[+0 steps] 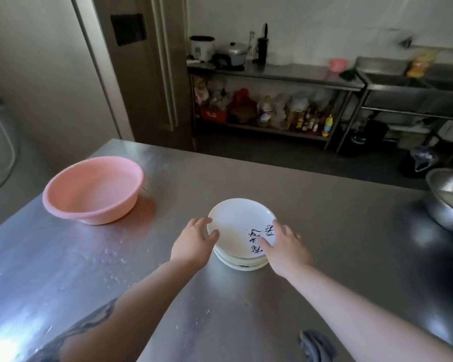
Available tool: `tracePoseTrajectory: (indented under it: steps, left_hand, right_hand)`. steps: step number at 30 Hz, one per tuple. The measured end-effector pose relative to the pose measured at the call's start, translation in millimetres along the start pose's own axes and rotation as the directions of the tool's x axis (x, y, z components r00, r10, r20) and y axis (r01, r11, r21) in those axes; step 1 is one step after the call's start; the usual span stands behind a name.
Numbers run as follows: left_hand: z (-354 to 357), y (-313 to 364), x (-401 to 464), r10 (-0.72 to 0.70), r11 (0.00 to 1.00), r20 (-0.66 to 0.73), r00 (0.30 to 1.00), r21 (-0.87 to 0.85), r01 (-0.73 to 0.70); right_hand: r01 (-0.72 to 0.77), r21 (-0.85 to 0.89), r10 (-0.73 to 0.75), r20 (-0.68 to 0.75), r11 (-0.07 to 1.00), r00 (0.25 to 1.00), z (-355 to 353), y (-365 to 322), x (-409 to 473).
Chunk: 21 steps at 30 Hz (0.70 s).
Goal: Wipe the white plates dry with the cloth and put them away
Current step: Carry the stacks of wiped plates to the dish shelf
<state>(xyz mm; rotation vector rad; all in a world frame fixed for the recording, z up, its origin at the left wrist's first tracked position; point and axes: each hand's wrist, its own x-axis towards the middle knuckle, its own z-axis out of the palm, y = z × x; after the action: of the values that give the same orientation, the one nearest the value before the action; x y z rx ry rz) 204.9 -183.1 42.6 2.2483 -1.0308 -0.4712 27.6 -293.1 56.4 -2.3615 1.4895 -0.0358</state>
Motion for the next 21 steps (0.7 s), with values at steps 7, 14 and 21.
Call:
tracePoseTrajectory:
  steps: [7, 14, 21]
  left_hand:
    - [21.7, -19.2, 56.8, 0.014, 0.999, 0.196, 0.980, -0.049, -0.004]
    - [33.0, -34.0, 74.9, 0.060, 0.932, 0.339, 0.939, -0.356, 0.069]
    - [46.3, -39.3, 83.0, 0.122, 0.734, 0.447, 0.886, -0.642, 0.223]
  right_hand:
    - [-0.249, 0.208, 0.241, 0.065, 0.946, 0.968, 20.2, -2.7, 45.0]
    - [-0.290, 0.741, 0.157, 0.246, 0.606, 0.956, 27.6, 16.7, 67.3]
    - [-0.404, 0.826, 0.125, 0.388, 0.393, 0.913, 37.3, 23.7, 81.4]
